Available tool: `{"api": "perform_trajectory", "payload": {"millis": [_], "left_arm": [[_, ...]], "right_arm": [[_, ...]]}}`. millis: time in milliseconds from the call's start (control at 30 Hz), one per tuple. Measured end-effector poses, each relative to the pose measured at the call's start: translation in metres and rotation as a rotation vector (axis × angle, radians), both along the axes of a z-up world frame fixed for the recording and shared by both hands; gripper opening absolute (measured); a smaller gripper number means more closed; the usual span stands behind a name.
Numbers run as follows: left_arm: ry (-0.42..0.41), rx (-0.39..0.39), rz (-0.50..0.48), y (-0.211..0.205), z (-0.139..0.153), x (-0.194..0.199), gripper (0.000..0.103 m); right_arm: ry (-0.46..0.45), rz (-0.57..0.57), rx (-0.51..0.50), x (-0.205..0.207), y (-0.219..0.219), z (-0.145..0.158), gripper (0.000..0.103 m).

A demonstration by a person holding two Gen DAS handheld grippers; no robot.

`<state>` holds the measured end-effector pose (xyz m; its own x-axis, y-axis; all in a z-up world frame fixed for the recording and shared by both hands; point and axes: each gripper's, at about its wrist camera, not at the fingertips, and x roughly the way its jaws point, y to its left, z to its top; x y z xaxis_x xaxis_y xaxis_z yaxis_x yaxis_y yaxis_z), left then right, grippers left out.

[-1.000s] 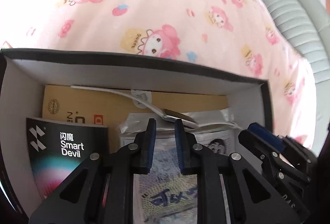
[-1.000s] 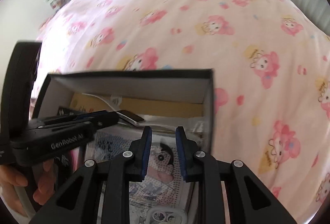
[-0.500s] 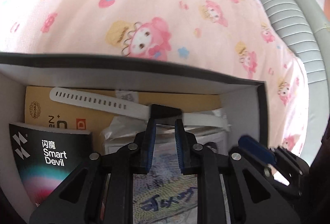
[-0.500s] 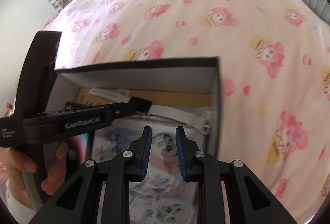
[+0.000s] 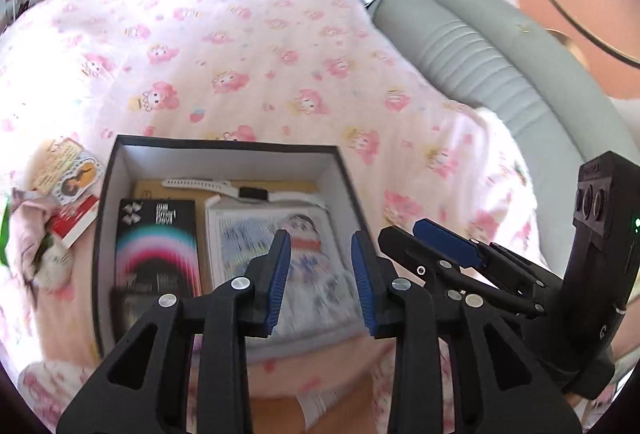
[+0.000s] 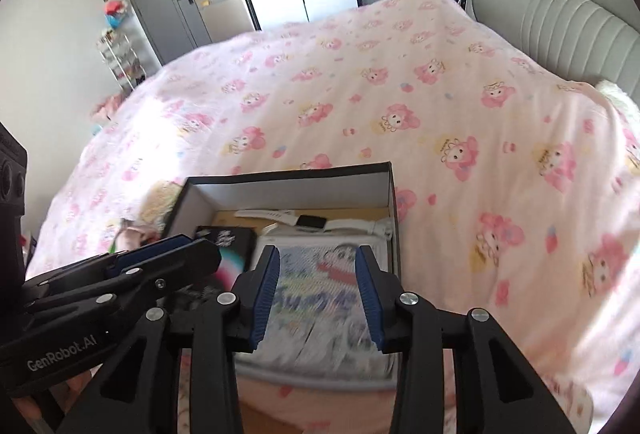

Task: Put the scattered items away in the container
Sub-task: 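Withdraw the left tool up from the box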

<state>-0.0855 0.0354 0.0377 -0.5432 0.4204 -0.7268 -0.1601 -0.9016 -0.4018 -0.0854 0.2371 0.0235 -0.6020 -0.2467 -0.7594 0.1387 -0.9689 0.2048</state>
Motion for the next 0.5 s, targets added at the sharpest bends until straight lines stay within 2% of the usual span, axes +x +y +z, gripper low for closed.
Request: {"api": "perform_trajectory", "payload": {"millis": [133,200,400,500], "left_arm": [[0.028,-0.001,-0.019,0.003,0.024,0.047,0.031],[0.018,0.006,-0.024,0.006,0.03,0.059,0.031],[0.056,0.02,-0.055,0.007,0.069,0.095,0.031],[0.072,0.05,-0.041,0.003,0.08,0.103,0.031]], "right_arm": [[0.05,0.003,0.03,0.053,-0.013,0.031,0.035],[0.065,0.005,0.04,0.071,-0.016,0.043,0.035],[0.116,0.014,0.022,0.108,-0.02,0.077,0.035],[0.156,-0.031,-0.001,0.124,-0.021,0.091,0.035]]}}
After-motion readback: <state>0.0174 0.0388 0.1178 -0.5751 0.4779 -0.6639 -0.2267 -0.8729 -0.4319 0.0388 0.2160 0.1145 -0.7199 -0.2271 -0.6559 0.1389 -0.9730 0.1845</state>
